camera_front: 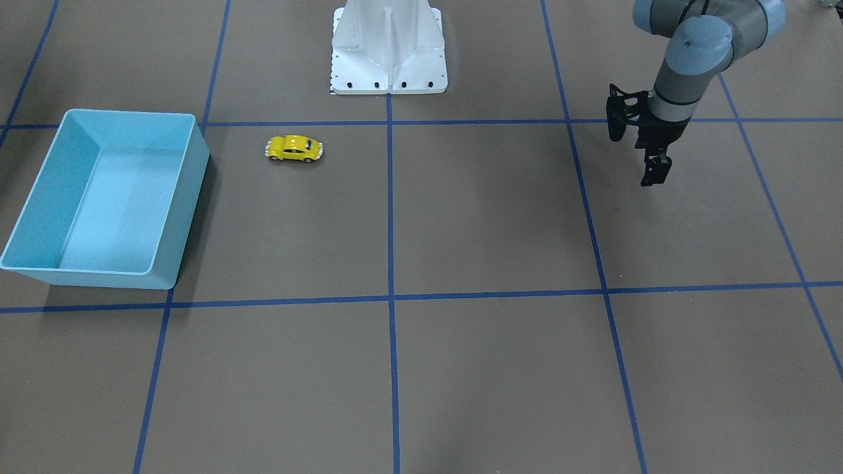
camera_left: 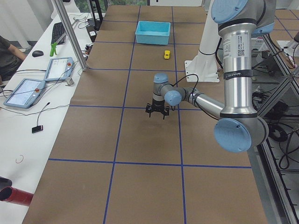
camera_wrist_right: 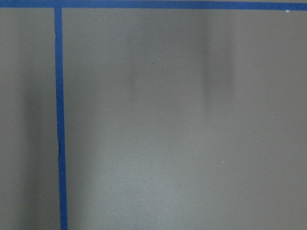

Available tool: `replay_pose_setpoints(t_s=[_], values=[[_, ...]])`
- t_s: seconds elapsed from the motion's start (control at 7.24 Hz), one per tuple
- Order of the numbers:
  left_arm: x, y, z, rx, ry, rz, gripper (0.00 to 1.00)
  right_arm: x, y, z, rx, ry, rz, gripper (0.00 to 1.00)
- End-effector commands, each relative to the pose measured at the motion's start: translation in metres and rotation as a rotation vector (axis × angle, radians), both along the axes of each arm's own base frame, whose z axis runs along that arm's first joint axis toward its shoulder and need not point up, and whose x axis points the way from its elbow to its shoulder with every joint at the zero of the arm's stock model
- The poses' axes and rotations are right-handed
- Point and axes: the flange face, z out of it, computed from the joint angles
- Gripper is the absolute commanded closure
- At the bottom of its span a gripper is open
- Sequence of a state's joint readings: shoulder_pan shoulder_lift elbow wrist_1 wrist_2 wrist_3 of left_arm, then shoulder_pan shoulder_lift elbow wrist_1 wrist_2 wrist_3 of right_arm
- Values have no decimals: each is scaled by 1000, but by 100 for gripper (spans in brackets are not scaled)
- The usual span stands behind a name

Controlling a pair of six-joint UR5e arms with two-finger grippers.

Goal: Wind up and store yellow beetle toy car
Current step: 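Release the car so it rolls toward the bin, withdraw left arm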

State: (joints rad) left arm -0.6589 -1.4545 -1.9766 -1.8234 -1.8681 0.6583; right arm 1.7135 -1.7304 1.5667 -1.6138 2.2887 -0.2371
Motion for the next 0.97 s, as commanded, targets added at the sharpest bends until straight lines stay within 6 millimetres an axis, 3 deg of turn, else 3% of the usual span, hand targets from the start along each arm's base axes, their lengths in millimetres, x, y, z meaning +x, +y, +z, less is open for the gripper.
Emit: replay_pose_setpoints(t_s=[0.0, 0.55, 0.69, 0.83], values=[[-34, -22, 0, -28, 14, -76, 0, 0, -1, 0, 0, 0, 0, 0], [-106, -56, 11, -123, 29, -233, 0, 0, -2, 0, 0, 0, -1, 0], [-130, -62, 17, -270, 39, -351, 0, -2, -5, -2, 2, 2, -6, 0], [-153, -68, 20, -449, 52, -562, 0, -10, -15, -24, 45, 9, -31, 0]])
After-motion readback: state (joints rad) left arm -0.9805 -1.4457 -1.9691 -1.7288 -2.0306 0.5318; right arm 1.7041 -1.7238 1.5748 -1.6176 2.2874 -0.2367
